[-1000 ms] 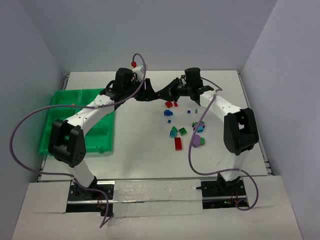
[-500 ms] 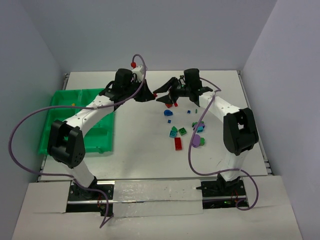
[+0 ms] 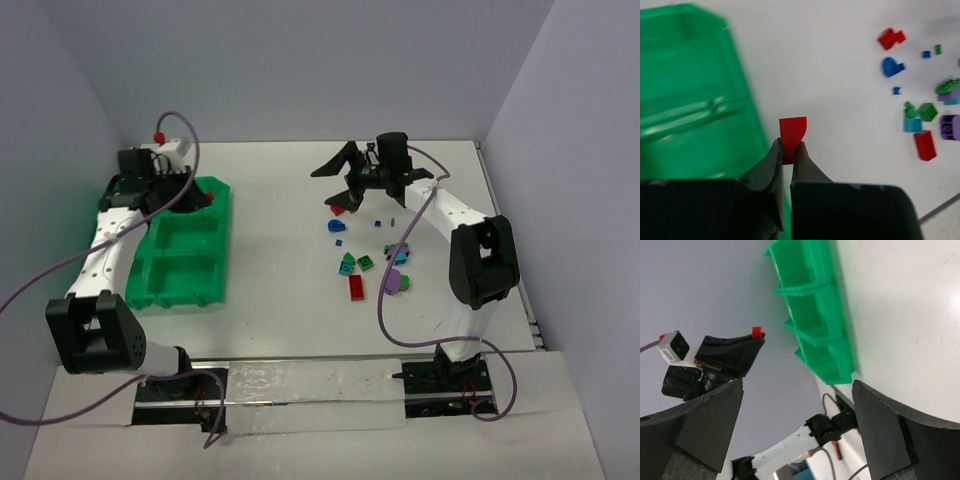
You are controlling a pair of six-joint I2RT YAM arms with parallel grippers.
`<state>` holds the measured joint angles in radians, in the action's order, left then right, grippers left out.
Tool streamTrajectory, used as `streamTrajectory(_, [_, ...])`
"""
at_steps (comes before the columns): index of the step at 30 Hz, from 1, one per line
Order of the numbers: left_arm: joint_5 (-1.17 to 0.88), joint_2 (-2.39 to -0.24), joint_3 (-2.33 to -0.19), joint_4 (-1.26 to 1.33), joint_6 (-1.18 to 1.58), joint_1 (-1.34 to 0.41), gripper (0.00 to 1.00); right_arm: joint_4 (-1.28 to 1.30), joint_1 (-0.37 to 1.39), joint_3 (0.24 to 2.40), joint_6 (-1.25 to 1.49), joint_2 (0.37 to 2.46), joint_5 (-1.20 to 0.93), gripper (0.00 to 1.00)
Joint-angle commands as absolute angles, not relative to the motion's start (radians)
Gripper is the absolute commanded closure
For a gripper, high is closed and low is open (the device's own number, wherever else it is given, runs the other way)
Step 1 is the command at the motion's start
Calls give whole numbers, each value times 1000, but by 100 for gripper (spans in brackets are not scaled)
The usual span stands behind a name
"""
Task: Sort the legos into containers by color
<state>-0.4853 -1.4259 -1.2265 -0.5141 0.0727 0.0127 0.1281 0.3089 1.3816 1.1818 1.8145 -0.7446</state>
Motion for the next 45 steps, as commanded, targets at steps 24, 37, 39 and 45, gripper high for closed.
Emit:
streamTrajectory(24, [-275, -1641, -1344, -703, -301, 550, 64, 679, 316, 1437, 315, 1720, -325, 7])
streamTrajectory(37, [-325, -1569, -1386, -698, -393, 464, 40, 738, 319, 1357, 190, 1678, -287, 13])
streamTrajectory(39, [-307, -1539, -1369, -671, -403, 376, 40, 758, 335, 1317, 152, 1665, -267, 15])
streamTrajectory(45, [-365, -1492, -1354, -628, -352, 248, 40, 684, 387, 1243, 132, 1627, -172, 18])
